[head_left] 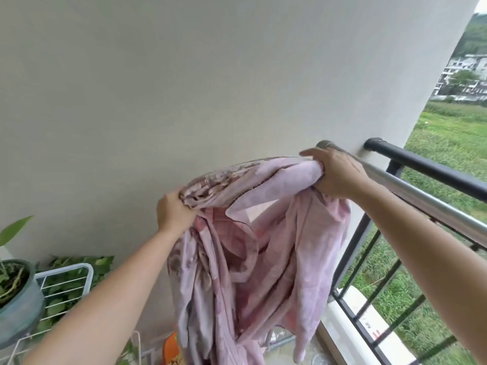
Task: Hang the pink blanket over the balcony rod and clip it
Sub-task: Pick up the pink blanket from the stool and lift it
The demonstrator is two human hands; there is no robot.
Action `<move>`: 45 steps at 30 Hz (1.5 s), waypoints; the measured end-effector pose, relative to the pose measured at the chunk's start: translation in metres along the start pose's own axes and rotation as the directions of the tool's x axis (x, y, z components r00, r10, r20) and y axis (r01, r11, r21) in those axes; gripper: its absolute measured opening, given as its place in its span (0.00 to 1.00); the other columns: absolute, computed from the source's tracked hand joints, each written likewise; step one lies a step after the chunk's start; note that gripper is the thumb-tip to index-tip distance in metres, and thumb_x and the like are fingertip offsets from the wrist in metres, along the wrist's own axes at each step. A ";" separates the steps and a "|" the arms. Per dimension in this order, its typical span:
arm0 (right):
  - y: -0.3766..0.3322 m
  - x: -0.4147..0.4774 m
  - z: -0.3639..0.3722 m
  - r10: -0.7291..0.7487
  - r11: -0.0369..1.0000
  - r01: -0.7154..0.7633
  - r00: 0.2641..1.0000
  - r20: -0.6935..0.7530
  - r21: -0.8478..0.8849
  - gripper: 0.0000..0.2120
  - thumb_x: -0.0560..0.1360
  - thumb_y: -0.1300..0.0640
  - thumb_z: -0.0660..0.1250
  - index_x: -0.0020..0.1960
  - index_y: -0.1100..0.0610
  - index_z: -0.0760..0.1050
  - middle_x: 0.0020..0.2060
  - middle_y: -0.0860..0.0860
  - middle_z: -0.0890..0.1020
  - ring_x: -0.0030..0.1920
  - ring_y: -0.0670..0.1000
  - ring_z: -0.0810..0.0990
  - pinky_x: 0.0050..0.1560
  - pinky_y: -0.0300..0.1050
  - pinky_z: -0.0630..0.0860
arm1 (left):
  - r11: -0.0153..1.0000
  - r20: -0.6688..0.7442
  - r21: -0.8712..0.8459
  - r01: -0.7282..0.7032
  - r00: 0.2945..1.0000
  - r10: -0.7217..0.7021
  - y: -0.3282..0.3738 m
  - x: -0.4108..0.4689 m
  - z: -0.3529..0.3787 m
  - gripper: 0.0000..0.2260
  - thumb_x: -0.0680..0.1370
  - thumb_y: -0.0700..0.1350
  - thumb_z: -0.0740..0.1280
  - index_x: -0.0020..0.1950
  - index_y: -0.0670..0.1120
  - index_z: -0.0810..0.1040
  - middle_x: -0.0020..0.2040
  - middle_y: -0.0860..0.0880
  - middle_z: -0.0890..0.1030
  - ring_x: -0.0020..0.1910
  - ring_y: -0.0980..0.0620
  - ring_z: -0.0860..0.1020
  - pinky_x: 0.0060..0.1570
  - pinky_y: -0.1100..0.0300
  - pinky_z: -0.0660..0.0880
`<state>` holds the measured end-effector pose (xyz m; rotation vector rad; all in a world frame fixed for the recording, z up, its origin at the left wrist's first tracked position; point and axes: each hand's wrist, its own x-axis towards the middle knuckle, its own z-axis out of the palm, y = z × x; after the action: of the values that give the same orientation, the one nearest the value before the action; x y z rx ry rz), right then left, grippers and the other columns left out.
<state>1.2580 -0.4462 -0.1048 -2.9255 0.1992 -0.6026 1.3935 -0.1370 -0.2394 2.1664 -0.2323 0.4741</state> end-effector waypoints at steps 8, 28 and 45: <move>-0.026 -0.015 0.063 -0.015 0.966 -0.132 0.830 0.558 0.222 0.74 0.49 0.37 0.84 0.80 0.44 0.39 0.78 0.50 0.55 0.77 0.53 0.60 0.76 0.49 0.60 | 0.924 -0.223 -0.112 -0.365 0.916 0.334 0.122 0.046 -0.047 0.06 0.69 0.44 0.67 0.35 0.43 0.73 0.32 0.48 0.78 0.34 0.45 0.78 0.33 0.53 0.73; -0.041 0.065 -0.030 0.154 0.988 -0.156 0.983 -0.097 -0.012 0.20 0.72 0.63 0.61 0.62 0.64 0.66 0.55 0.66 0.78 0.54 0.68 0.78 0.46 0.52 0.73 | 0.994 0.596 0.076 -0.082 0.802 0.021 0.079 0.060 -0.076 0.23 0.63 0.43 0.77 0.57 0.46 0.78 0.51 0.48 0.83 0.51 0.46 0.82 0.53 0.60 0.76; -0.045 0.128 0.021 0.168 0.523 -0.114 0.985 0.029 0.845 0.30 0.69 0.70 0.60 0.68 0.53 0.63 0.57 0.56 0.77 0.55 0.55 0.77 0.43 0.50 0.78 | 0.953 -0.372 -0.096 -0.287 0.899 0.233 0.116 0.094 -0.052 0.12 0.68 0.34 0.65 0.51 0.40 0.77 0.49 0.38 0.81 0.47 0.37 0.78 0.46 0.49 0.73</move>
<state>1.3870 -0.4203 -0.0671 -1.9034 0.0997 -0.5415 1.4273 -0.1638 -0.0876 1.8698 -0.3456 0.9627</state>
